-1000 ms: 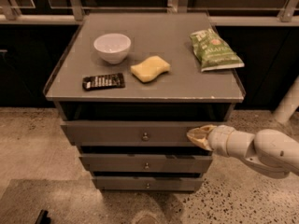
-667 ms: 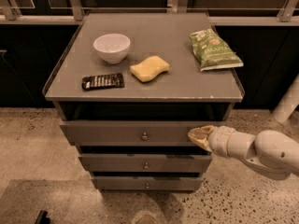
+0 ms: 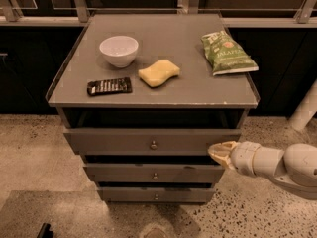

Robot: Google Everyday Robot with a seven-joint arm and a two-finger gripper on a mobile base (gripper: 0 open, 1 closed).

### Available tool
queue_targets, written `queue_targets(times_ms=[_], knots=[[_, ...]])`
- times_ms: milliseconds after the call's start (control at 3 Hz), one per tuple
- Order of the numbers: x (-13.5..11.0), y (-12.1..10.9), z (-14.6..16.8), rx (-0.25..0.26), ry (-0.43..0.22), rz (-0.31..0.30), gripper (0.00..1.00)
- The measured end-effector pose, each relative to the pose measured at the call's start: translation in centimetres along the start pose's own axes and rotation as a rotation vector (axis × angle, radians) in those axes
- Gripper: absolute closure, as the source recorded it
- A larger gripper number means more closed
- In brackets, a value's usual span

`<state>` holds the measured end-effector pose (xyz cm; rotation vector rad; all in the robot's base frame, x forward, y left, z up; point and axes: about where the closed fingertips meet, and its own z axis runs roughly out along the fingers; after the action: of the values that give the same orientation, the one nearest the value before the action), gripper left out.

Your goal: Close top drawer

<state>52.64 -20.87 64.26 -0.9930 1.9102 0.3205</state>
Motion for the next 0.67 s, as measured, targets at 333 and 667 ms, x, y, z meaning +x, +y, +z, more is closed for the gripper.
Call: queue_targets(times_ms=[333, 667], knots=[[0.00, 0.00, 0.00, 0.000, 0.000, 0.000, 0.59], [0.00, 0.01, -0.01, 0.000, 0.000, 0.000, 0.36]])
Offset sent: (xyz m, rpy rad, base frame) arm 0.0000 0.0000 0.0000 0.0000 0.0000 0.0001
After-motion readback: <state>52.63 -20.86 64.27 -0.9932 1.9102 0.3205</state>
